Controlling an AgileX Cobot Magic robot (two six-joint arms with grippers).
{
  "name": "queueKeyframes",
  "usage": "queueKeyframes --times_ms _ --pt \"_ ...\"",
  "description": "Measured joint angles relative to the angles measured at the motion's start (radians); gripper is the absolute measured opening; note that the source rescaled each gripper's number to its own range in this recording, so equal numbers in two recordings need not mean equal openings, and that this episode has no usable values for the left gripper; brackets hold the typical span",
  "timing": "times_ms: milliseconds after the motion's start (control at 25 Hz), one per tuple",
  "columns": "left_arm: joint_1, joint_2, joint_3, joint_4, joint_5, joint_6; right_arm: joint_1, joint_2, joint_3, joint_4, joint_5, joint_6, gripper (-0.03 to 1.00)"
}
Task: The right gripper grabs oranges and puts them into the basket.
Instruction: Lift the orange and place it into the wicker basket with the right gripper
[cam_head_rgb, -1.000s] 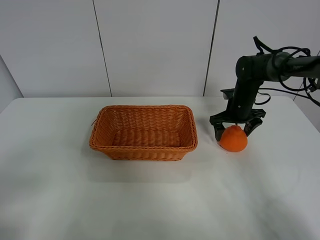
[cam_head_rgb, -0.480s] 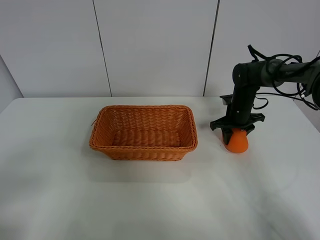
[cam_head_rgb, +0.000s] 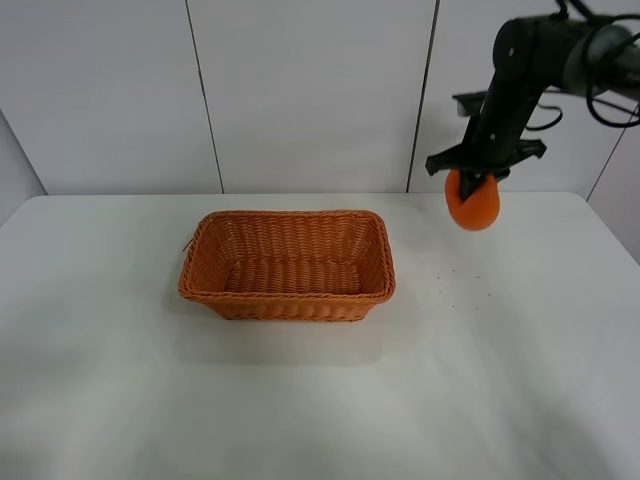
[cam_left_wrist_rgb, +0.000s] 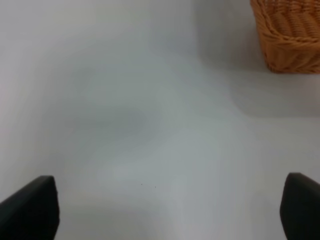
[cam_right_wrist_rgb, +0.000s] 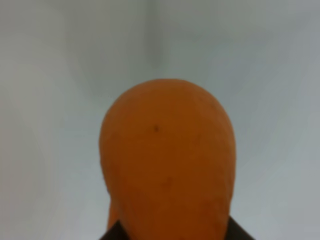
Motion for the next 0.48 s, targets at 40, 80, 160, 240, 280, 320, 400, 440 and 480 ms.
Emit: queueKeyframes --times_ms 40,80,160,240,280,320,400,440,480 --pt "0.0 0.0 0.0 0.0 0.0 0.0 0.0 -0.02 -0.02 0.001 0.0 0.0 0.0" --pt "0.0 0.0 0.0 0.0 0.0 0.0 0.0 -0.037 -0.036 0.005 0.001 0.0 0.0" --pt "0.0 0.0 0.0 0.0 0.0 0.0 0.0 -0.063 -0.052 0.019 0.002 0.0 0.0" --pt "0.0 0.0 0.0 0.0 0.0 0.0 0.001 -0.079 -0.056 0.041 0.004 0.0 0.0" --pt "0.0 0.0 0.0 0.0 0.0 0.0 0.008 -0.085 -0.056 0.053 0.006 0.0 0.0" --pt "0.0 0.0 0.0 0.0 0.0 0.0 0.016 -0.086 -0.057 0.058 0.007 0.0 0.0" --pt "0.0 0.0 0.0 0.0 0.0 0.0 0.052 -0.088 -0.057 0.06 0.007 0.0 0.0" --pt "0.0 0.0 0.0 0.0 0.0 0.0 0.079 -0.088 -0.057 0.06 0.007 0.0 0.0" --pt "0.0 0.0 0.0 0.0 0.0 0.0 0.104 -0.088 -0.057 0.06 0.008 0.0 0.0"
